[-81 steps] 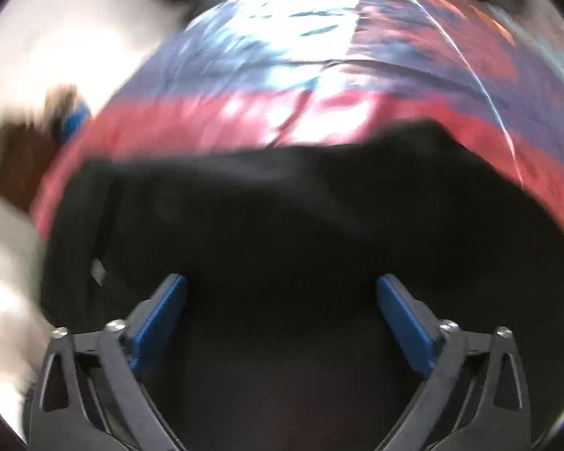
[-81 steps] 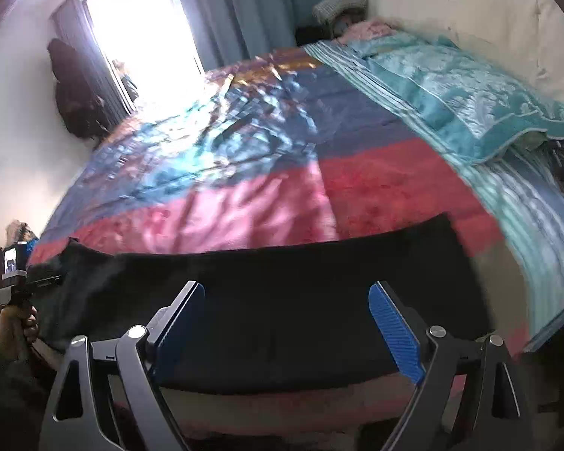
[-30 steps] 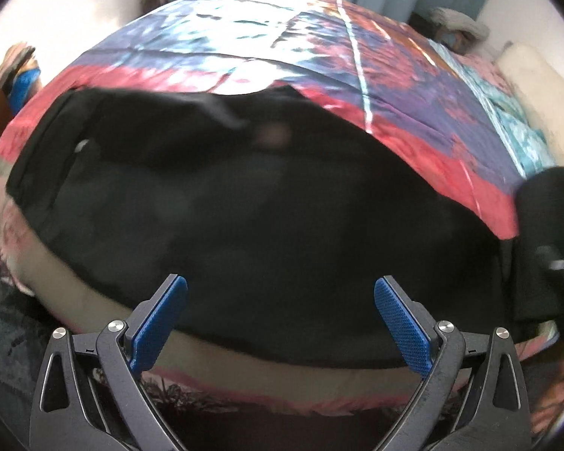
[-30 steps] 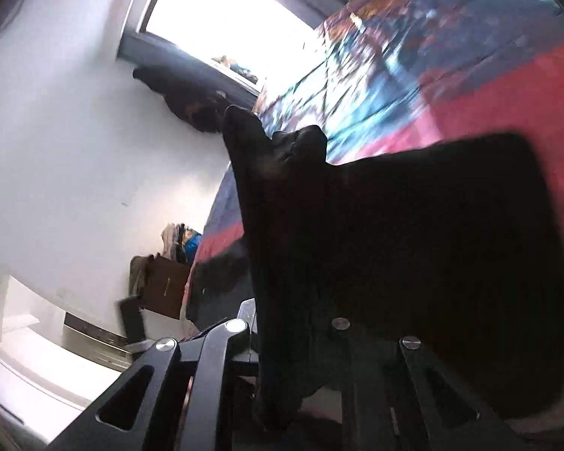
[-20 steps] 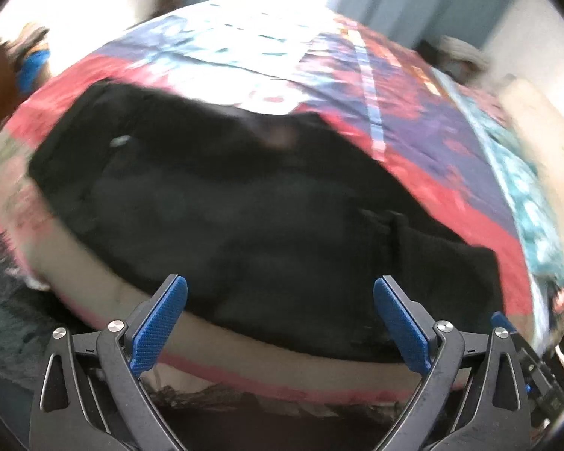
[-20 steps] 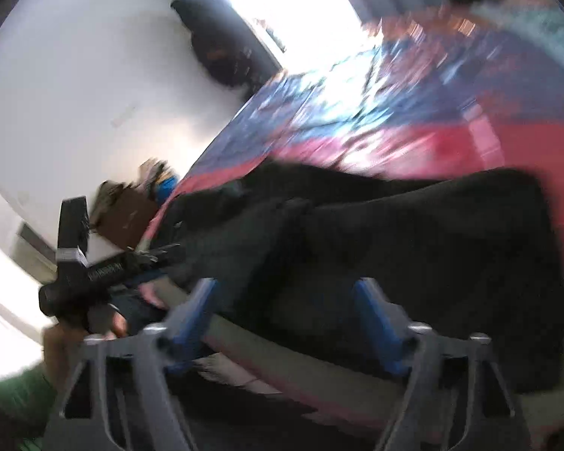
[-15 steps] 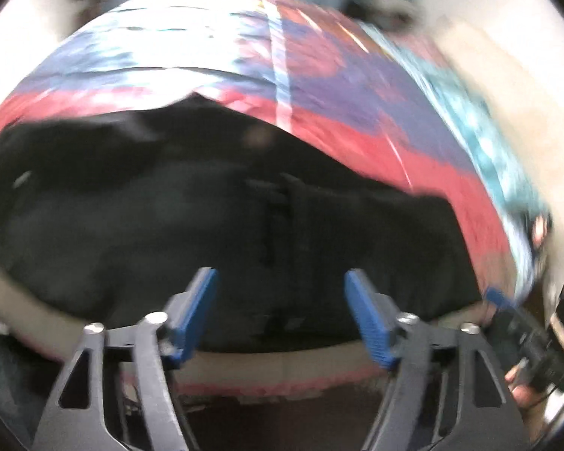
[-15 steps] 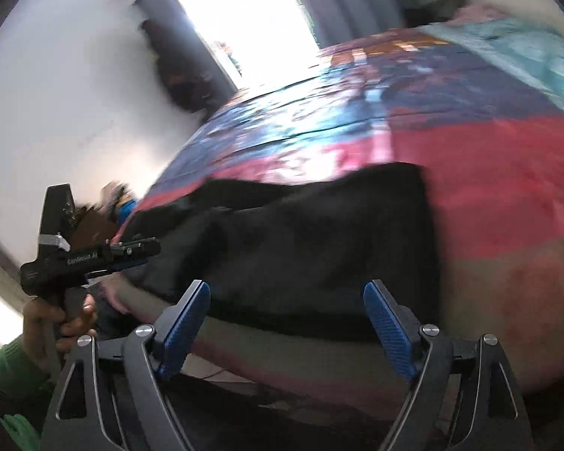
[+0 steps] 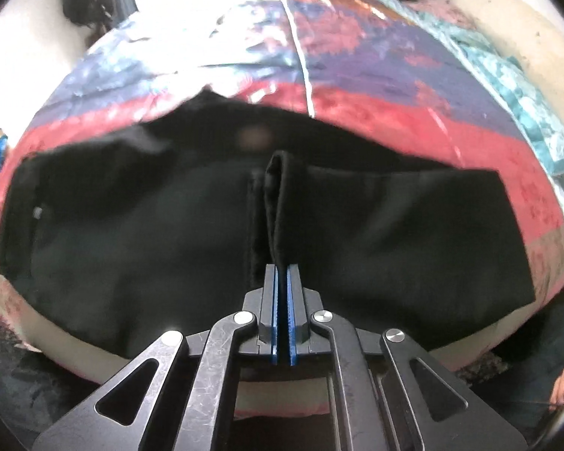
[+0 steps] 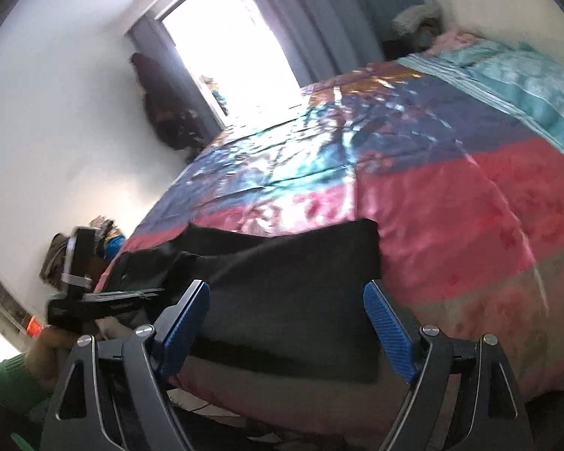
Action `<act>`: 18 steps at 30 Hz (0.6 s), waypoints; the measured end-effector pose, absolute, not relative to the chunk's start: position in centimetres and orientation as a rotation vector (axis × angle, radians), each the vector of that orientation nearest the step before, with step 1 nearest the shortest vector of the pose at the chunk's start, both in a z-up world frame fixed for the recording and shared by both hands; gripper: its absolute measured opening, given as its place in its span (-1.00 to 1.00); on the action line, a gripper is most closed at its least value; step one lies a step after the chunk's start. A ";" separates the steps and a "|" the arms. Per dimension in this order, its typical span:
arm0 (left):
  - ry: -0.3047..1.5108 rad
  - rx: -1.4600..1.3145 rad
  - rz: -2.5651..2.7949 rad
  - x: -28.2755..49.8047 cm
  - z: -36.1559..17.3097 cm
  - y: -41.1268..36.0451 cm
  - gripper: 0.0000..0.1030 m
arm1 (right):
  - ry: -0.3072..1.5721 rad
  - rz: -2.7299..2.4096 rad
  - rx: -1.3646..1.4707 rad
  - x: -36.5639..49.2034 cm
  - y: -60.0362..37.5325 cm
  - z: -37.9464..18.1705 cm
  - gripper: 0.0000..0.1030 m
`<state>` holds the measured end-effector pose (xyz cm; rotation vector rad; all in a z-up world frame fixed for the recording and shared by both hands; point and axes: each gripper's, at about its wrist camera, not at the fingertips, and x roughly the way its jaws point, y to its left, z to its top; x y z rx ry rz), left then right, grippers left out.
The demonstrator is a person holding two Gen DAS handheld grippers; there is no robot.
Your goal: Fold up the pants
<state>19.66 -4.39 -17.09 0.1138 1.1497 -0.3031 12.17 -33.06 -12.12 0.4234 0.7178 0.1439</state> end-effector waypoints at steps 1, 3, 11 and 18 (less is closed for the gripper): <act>1.157 0.132 -0.308 19.6 -17.5 -4.8 -0.81 | 0.728 0.180 0.429 12.8 -32.8 -12.5 0.63; 1.157 0.177 -0.307 19.3 -17.7 -5.7 -0.64 | 0.804 0.323 0.503 15.1 -31.9 -14.8 0.63; 0.969 0.140 -0.255 18.2 -11.9 -3.7 0.52 | 0.957 0.354 0.679 17.8 -32.9 -16.6 0.37; 0.978 0.193 -0.418 19.9 -14.2 -8.6 0.56 | 1.083 0.366 0.755 25.8 -36.9 -15.3 0.37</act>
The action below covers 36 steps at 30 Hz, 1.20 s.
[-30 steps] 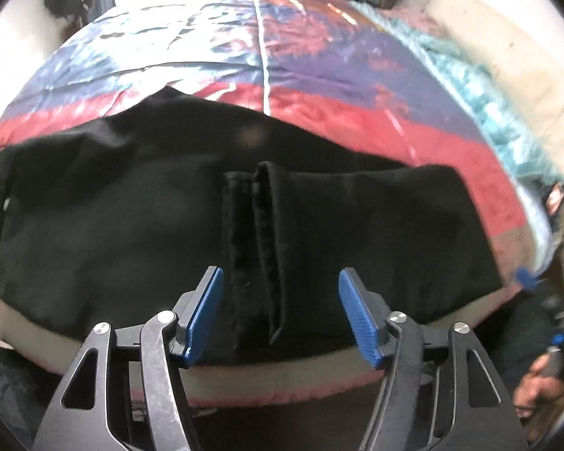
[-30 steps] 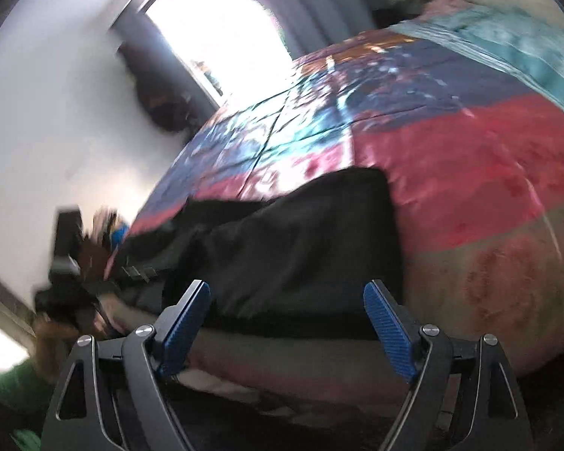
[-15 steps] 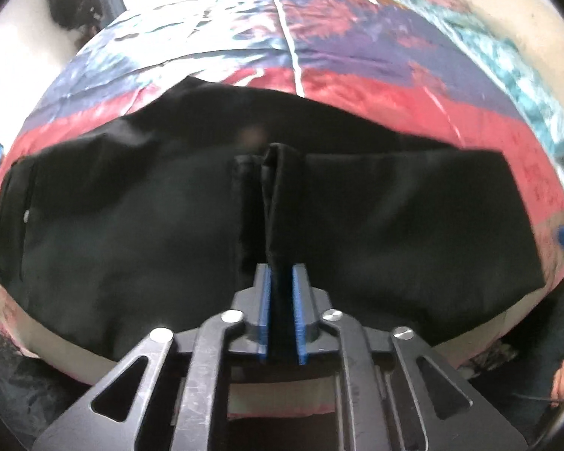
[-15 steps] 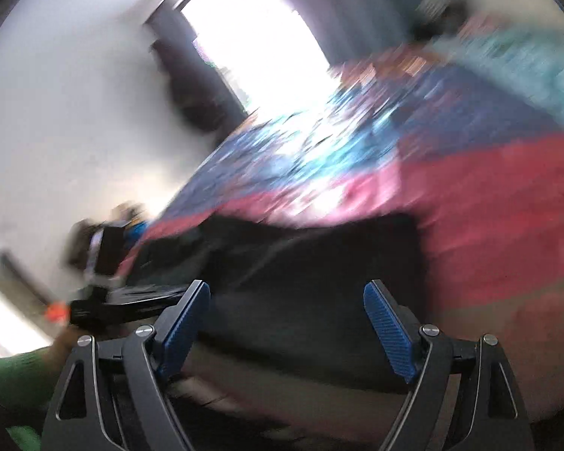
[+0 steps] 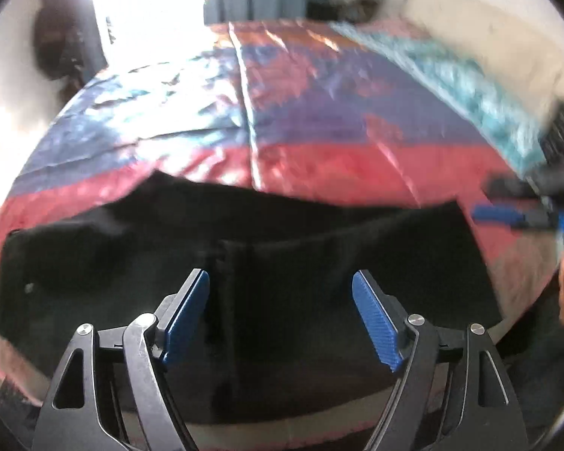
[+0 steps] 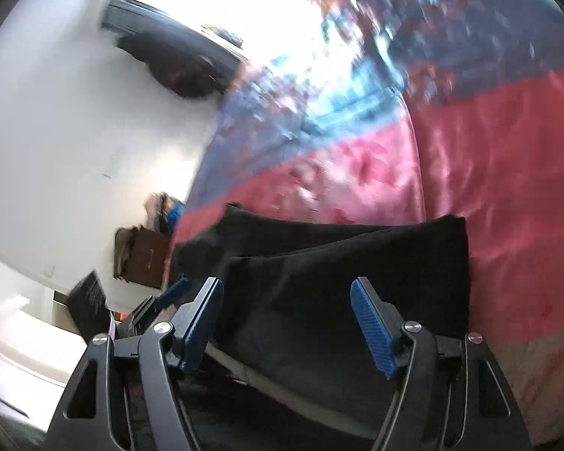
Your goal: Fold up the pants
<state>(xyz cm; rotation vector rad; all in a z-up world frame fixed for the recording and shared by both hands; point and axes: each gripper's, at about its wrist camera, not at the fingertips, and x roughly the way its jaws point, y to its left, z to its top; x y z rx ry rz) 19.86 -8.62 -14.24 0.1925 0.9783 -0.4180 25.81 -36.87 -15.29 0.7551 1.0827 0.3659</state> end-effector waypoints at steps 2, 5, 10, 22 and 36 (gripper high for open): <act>1.058 0.255 -0.375 20.7 -17.7 -9.2 0.50 | 1.149 0.224 0.698 27.9 -37.6 -18.9 0.36; 1.091 0.278 -0.349 20.8 -19.4 -8.7 0.46 | 1.166 0.160 0.670 27.8 -37.4 -20.5 0.09; 1.073 0.185 -0.365 19.1 -16.8 -6.7 0.61 | 0.987 0.270 0.709 22.0 -37.0 -13.4 0.19; 1.068 0.091 -0.320 17.8 -16.2 -2.9 0.64 | 0.938 0.230 0.468 12.6 -31.7 -12.4 0.30; 1.106 0.177 -0.439 21.0 -19.1 -8.9 0.60 | 1.193 0.374 0.373 27.4 -29.9 -19.0 0.37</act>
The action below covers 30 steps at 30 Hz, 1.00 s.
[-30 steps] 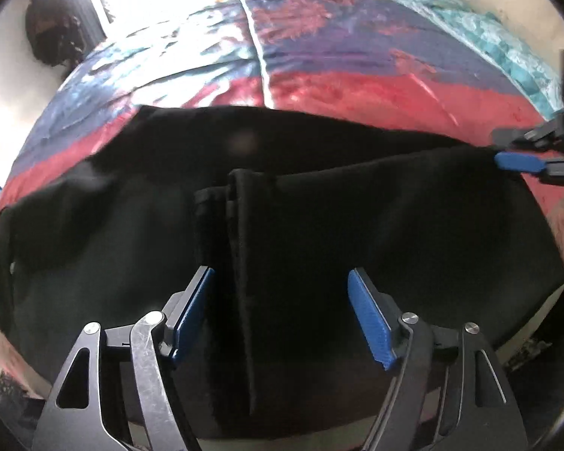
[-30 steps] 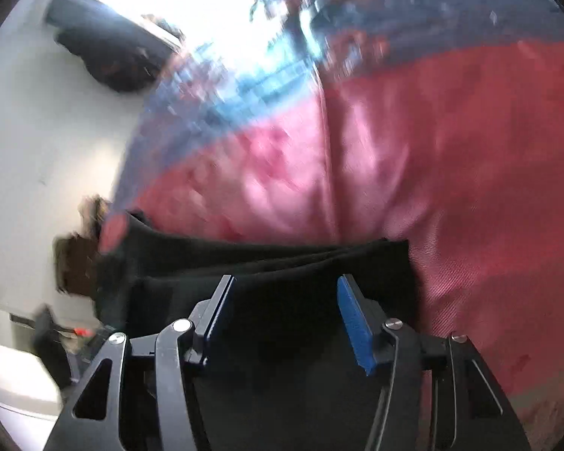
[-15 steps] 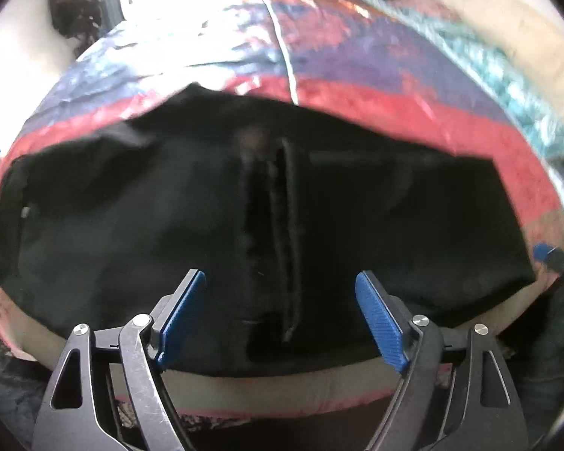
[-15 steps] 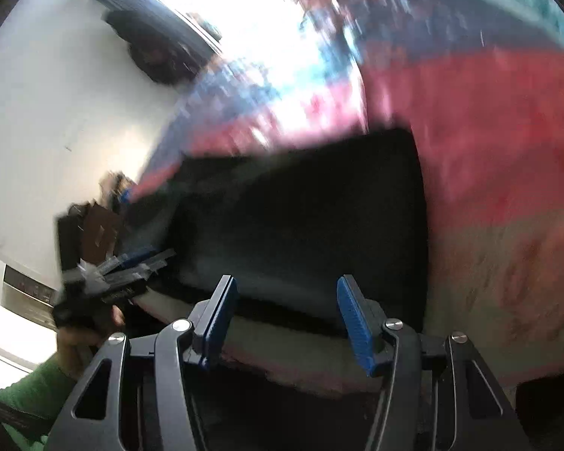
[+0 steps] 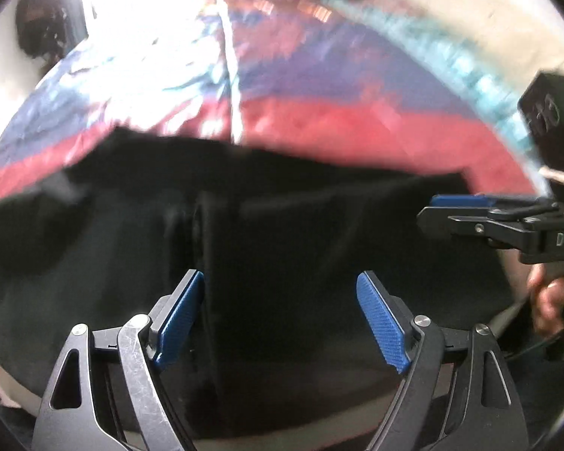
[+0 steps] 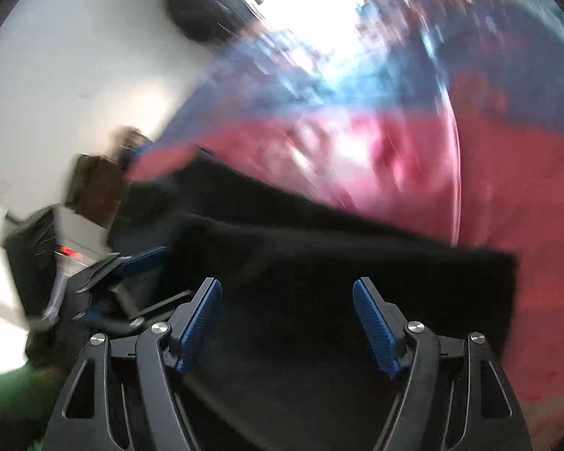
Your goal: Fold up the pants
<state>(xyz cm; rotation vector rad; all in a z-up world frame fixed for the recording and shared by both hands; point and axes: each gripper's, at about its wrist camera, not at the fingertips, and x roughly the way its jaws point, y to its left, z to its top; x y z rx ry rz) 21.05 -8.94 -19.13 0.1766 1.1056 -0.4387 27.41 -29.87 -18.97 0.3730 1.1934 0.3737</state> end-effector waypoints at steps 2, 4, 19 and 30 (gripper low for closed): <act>1.106 0.191 -0.438 20.8 -19.8 -8.5 0.53 | 1.195 0.333 0.310 27.0 -29.1 -19.7 0.27; 1.101 0.190 -0.436 19.9 -18.7 -8.1 0.60 | 1.123 0.323 0.339 24.5 -29.3 -17.4 0.27; 1.049 0.068 -0.364 16.8 -16.9 -3.4 0.90 | 0.769 0.096 0.312 12.7 -28.9 -12.8 1.00; 1.114 -0.050 -0.357 17.0 -18.2 0.3 0.91 | 0.786 -0.005 0.235 12.6 -28.0 -15.0 1.00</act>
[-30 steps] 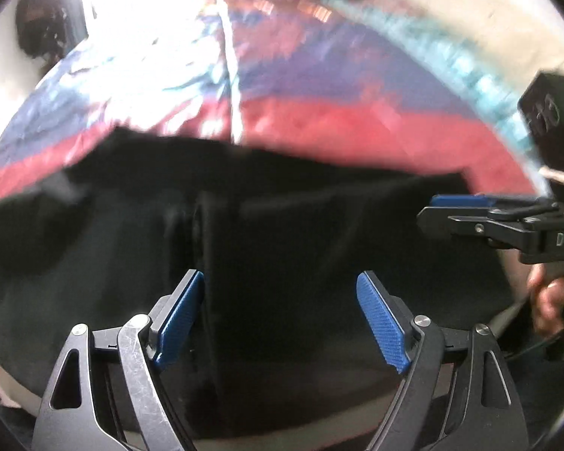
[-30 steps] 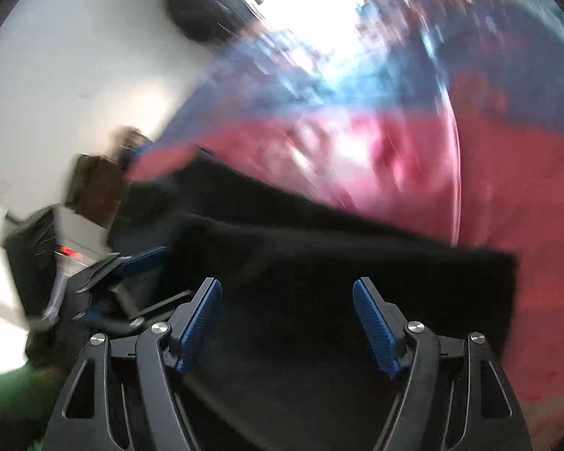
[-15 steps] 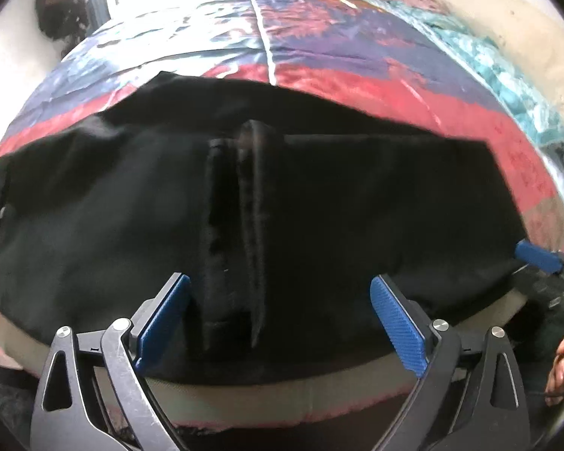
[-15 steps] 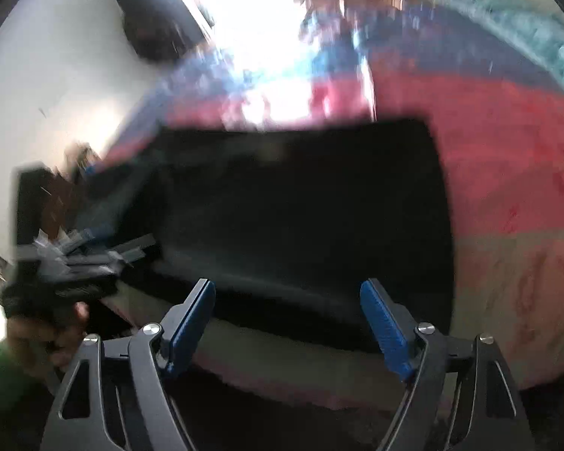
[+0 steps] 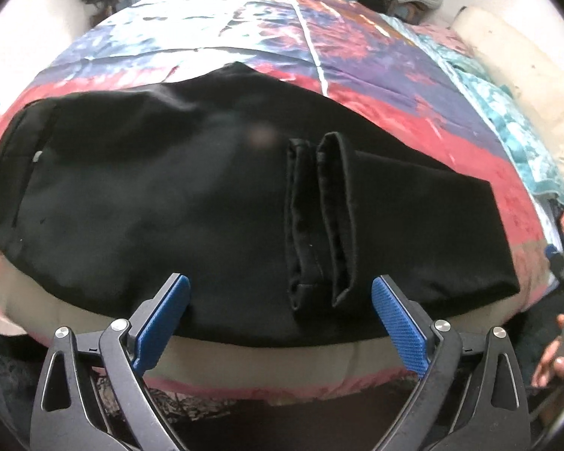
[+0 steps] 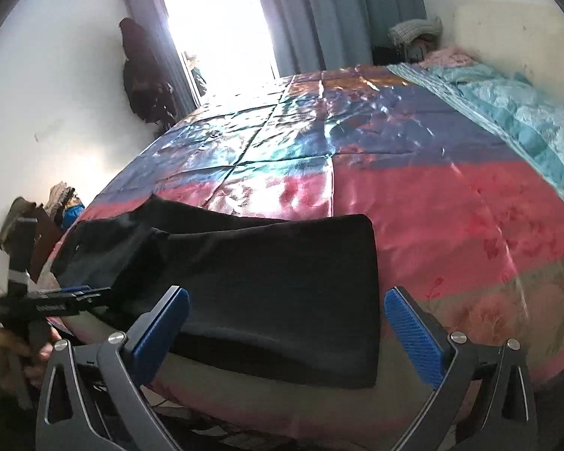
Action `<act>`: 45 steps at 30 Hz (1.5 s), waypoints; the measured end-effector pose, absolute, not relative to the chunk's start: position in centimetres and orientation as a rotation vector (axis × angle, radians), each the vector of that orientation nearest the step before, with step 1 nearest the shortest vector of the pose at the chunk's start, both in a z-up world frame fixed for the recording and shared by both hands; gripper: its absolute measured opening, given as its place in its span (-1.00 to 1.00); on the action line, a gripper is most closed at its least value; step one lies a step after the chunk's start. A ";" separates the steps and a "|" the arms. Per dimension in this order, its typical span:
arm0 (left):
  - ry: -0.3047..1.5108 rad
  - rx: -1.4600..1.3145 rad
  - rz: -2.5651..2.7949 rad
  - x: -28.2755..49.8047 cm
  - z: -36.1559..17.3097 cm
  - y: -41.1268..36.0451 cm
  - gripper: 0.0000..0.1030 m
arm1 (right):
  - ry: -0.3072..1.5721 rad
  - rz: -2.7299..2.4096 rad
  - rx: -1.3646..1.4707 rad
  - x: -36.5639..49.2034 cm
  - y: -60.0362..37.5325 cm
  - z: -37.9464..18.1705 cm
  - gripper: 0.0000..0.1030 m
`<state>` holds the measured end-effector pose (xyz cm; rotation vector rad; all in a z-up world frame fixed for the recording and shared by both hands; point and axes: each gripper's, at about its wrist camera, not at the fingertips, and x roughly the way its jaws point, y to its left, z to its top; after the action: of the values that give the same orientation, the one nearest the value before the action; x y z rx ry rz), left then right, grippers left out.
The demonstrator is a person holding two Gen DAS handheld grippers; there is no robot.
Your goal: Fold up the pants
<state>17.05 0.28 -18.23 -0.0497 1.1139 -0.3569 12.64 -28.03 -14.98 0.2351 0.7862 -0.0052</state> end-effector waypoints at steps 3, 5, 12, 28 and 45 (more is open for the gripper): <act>1.128 -0.043 -0.379 17.1 -18.1 -0.2 0.92 | 0.842 -0.004 0.229 13.8 -27.9 -16.2 1.00; 1.126 -0.020 -0.367 17.0 -18.1 -0.4 0.92 | 0.839 -0.009 0.195 13.3 -28.2 -15.4 1.00; 1.091 -0.008 -0.363 16.7 -17.5 0.2 0.90 | 0.805 -0.005 0.081 13.2 -27.0 -14.7 1.00; 1.101 -0.157 -0.272 18.5 -17.4 6.0 0.76 | 0.837 0.042 0.056 13.2 -26.4 -15.4 1.00; 1.088 -0.264 0.083 29.3 -17.0 26.3 0.87 | 0.887 0.057 0.073 13.6 -26.3 -16.4 1.00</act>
<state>29.32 26.28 -17.01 -0.2644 1.0883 0.0827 13.59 -26.29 -16.40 0.0733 0.8865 0.0566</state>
